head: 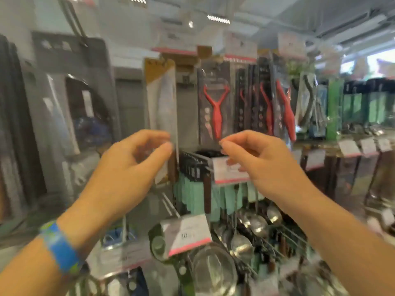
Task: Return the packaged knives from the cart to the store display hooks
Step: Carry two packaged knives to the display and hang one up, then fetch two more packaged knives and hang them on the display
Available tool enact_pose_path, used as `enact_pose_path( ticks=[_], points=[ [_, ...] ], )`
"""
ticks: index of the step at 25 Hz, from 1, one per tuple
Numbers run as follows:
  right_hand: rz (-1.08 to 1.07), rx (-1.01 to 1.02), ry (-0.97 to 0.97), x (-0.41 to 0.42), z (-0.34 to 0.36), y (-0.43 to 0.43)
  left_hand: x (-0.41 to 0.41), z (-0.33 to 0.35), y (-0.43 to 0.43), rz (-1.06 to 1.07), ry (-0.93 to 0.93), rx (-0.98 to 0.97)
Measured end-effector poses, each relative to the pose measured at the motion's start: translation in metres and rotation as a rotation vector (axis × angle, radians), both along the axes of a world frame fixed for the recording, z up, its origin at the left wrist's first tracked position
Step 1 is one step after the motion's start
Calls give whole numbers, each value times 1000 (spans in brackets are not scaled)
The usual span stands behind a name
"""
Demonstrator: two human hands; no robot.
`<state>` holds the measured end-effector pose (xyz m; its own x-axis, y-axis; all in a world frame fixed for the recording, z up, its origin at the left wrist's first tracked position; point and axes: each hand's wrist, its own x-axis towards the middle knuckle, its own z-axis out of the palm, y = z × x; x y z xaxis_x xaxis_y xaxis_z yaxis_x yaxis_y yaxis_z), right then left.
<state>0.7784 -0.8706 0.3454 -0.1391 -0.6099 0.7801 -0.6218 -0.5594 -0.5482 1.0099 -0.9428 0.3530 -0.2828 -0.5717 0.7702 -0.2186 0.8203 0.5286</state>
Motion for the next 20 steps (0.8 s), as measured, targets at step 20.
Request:
enact_pose_path(
  ticks=[20],
  points=[
    [-833,741,-1158,-90,-414,436,-221,-395,224,-557,-641,1239]
  ],
)
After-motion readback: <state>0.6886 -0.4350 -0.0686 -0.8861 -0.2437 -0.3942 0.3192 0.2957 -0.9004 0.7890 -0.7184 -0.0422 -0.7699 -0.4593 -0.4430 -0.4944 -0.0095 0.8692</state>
